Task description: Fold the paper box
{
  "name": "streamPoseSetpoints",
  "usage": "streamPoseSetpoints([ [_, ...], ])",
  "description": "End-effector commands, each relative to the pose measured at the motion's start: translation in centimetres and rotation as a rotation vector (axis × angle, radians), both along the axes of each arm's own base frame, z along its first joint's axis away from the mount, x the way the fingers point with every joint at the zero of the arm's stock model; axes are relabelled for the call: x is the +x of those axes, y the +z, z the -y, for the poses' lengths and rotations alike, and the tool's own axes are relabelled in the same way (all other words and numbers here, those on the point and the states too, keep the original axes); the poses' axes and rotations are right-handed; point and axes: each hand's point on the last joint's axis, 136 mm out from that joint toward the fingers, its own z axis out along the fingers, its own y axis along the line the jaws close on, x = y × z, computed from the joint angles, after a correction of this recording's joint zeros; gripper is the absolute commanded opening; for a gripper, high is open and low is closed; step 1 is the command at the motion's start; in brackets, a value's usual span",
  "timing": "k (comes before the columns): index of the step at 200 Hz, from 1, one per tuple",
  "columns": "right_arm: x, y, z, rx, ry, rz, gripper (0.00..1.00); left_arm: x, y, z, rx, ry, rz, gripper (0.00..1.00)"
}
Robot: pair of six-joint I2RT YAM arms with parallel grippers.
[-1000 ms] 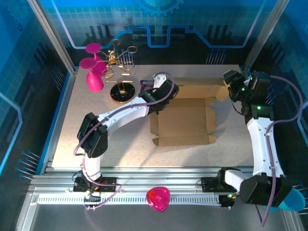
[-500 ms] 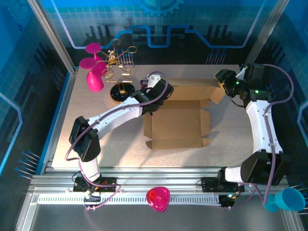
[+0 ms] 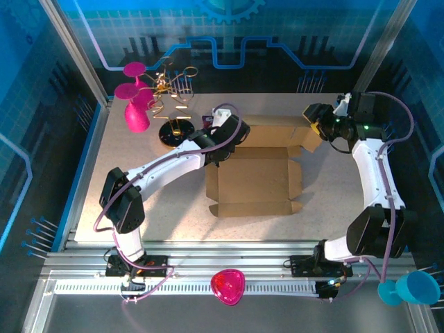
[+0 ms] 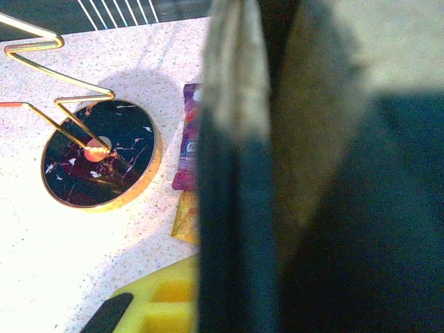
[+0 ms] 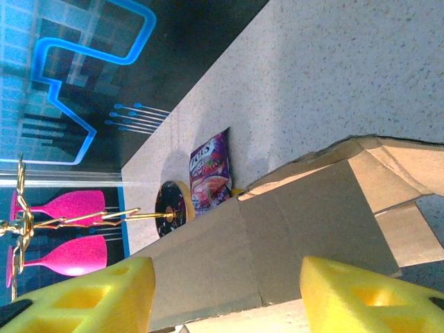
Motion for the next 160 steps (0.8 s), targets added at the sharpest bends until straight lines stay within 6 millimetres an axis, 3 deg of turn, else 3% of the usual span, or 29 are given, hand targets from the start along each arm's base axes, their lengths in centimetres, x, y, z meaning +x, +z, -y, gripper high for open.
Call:
streamPoseSetpoints([
  [1, 0.0, -0.1, -1.6, 0.028, 0.067, 0.004, 0.58, -0.3, 2.0, -0.3, -0.061, 0.015, 0.026, 0.00],
  [63, -0.1, -1.2, -1.8, 0.050, 0.072, -0.012, 0.59, 0.0, 2.4, 0.2, -0.074, 0.007, 0.029, 0.00],
  [118, 0.7, 0.2, -3.1, 0.171, 0.092, 0.019, 0.51, 0.1, 2.4, 0.4, -0.092, 0.001, 0.026, 0.00],
  [160, 1.5, 1.7, -3.2, 0.285, 0.049, 0.059, 0.23, 0.3, 2.7, 0.2, -0.127, 0.015, 0.022, 0.00],
])
